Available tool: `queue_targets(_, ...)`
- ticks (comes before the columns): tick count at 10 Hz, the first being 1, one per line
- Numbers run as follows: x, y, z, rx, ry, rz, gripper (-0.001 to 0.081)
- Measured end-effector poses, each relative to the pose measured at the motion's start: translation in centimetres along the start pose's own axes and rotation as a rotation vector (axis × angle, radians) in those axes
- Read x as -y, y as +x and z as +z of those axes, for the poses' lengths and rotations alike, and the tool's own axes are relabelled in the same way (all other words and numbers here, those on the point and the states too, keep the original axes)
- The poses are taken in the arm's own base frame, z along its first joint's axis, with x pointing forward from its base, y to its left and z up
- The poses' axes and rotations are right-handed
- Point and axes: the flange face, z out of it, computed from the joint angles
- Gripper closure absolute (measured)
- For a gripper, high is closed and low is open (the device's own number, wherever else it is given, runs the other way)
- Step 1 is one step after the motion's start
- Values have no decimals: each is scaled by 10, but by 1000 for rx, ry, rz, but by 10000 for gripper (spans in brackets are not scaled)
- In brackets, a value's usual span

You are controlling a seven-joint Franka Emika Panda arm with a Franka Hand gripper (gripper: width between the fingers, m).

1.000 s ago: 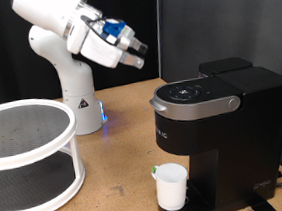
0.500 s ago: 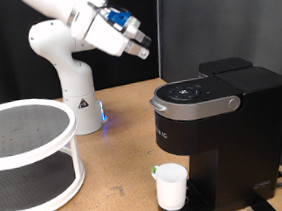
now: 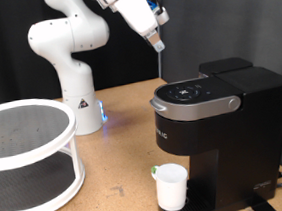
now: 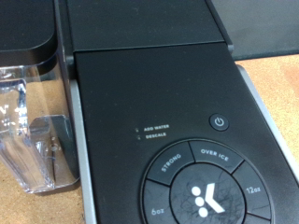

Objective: Make a cup of coffee with the keurig machine

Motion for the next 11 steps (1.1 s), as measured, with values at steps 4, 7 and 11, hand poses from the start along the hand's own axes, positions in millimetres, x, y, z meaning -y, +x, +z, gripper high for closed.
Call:
queue_targets(4,8,17,2,-70,-138,-42,6)
queue_targets(7,27,40,9,51,-219,-234,6)
queue_targets(11,23,69,18,157,-153,-270,6)
